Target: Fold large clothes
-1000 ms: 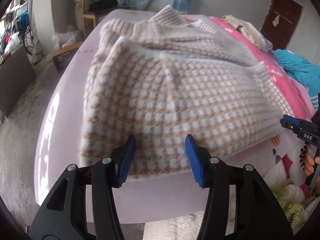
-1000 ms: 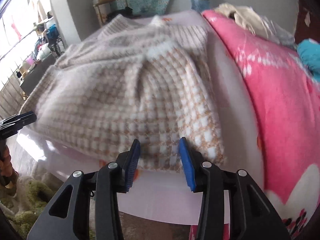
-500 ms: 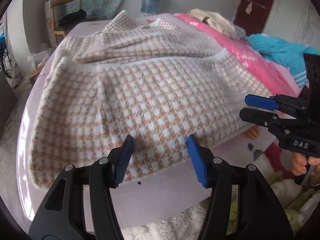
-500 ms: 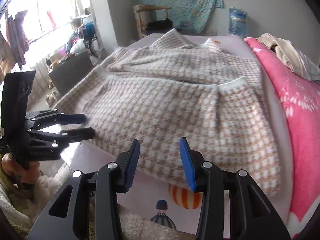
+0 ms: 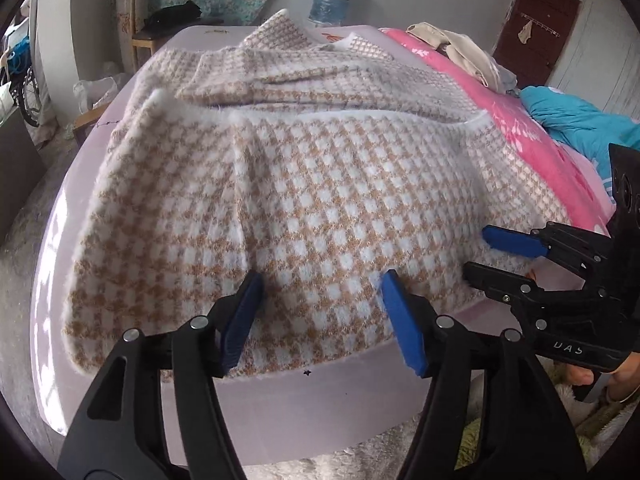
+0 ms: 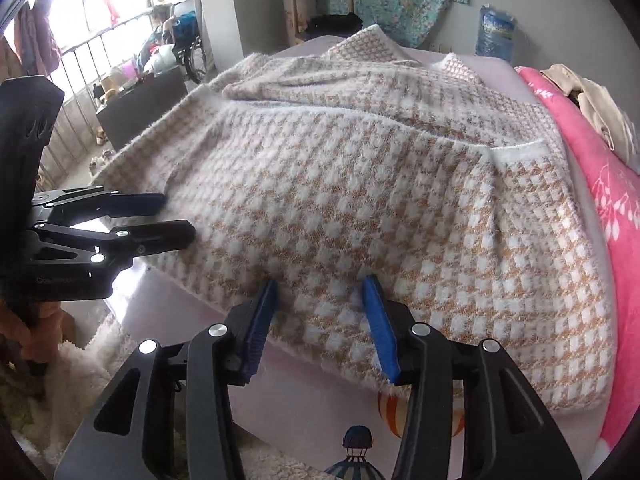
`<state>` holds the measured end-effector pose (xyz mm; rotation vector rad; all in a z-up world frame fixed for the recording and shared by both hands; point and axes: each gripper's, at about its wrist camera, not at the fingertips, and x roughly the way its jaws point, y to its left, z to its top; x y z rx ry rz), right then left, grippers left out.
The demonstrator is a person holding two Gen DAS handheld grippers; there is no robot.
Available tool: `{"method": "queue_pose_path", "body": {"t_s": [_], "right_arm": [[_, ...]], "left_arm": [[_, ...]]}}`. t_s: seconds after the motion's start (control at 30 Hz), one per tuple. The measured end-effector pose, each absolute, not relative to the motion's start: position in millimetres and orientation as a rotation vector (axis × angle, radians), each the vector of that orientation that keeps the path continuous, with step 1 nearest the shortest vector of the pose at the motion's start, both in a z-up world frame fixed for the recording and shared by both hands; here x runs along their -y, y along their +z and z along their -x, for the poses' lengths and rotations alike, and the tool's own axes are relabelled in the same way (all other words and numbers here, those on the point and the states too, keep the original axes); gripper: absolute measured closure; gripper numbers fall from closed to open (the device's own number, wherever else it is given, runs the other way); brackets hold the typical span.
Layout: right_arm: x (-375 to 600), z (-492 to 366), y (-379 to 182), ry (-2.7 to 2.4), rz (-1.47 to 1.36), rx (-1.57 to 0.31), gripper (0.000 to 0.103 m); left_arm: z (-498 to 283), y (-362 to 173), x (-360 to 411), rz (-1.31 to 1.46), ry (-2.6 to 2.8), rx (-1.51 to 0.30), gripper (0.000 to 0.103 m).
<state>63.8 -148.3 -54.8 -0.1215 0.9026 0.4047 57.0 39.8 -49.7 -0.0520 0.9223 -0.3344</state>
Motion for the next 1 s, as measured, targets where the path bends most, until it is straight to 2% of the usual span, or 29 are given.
{"method": "queue_pose_path", "body": {"t_s": [0.17,0.27,0.37,0.43,0.5,0.57,0.63,0.7,0.83,1.0], "right_arm": [[150.1,-63.4,-32.0,0.436,0.076,-0.818,0.057],[137.1,-75.5,-54.4,0.436,0.112,-0.875,0.045],[130.5,-75.6,-57.7,0.422,0.155,-0.875,0.044],[133.7,-75.7,-47.1,0.428,0.14,-0.871,0.044],[141.2,-75.0,-35.6,0.418,0.112,-0.831,0.044],[149.0,-80.3,-33.7,0.403,0.08,-0.816,0.043],[153.0,-93.0,-50.8,0.379,0.066,-0.875,0.032],[157.1,-101.0,-66.7,0.383,0.03,-0.912,0.027],[163.0,-102.2,-55.1,0.384,0.014,-0.92,0.026],[195.5,-107.9,-26.1,0.288,-0.037,-0.826,0.026]], "left_arm": [[-52.8,-34.6,-53.1,0.073,-0.307,-0.869,0.043],[-64.4,-40.7,-66.7,0.1,-0.226,-0.891,0.04],[-76.2,-51.9,-84.6,0.163,-0.157,-0.951,0.039],[-75.3,-46.2,-90.5,0.187,-0.159,-0.929,0.038],[-75.2,-42.4,-92.3,0.162,-0.142,-0.909,0.029],[-79.0,-46.8,-95.3,0.163,-0.128,-0.922,0.027],[-84.9,-53.7,-96.8,0.175,-0.115,-0.951,0.027],[-86.8,-54.0,-94.1,0.171,-0.111,-0.95,0.023],[-89.2,-47.3,-88.9,0.155,-0.097,-0.954,0.02],[-93.3,-26.9,-85.2,0.125,-0.086,-0.901,0.02]]}}
